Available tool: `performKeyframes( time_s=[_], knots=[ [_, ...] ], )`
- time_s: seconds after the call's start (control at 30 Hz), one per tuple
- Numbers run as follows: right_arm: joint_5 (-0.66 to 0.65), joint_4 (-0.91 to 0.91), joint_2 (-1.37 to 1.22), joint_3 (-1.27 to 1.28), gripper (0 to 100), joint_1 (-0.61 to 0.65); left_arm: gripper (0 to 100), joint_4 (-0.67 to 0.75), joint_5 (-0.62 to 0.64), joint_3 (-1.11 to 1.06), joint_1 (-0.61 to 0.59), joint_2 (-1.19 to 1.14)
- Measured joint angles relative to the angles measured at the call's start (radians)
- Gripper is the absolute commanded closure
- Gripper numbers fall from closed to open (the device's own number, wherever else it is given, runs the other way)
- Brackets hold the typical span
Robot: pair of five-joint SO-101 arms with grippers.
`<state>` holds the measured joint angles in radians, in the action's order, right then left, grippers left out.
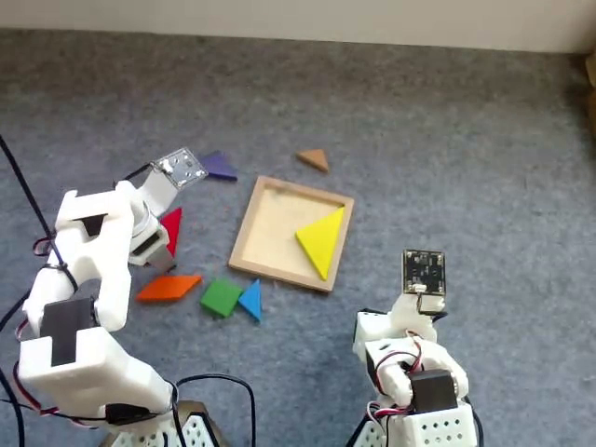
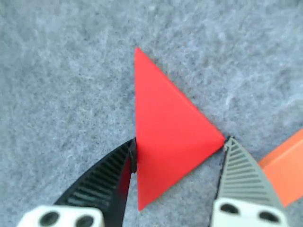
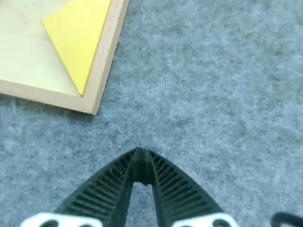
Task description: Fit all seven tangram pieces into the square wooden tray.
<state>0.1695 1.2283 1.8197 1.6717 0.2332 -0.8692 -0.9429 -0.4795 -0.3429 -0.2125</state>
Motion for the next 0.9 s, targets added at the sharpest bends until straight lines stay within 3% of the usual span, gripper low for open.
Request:
performKeyframes(
  time_s=[0.4, 0.5, 0.6, 0.9],
  knots=[
    [0.000, 0.000, 0.000, 0.000, 99.4, 0.000, 79, 0.011, -0.002, 0.000, 0.000, 0.009],
    [0.000, 0.000, 0.000, 0.000, 99.4, 0.000, 75, 0.011, 0.012, 0.000, 0.000, 0.009],
    [0.000, 0.000, 0.000, 0.000, 99.4, 0.000, 68, 0.005, 0.121, 0.038, -0.002, 0.009],
    [0.000, 0.000, 0.000, 0.000, 99.4, 0.000, 68, -0.203, 0.595, 0.328, 0.015, 0.002]
  ],
)
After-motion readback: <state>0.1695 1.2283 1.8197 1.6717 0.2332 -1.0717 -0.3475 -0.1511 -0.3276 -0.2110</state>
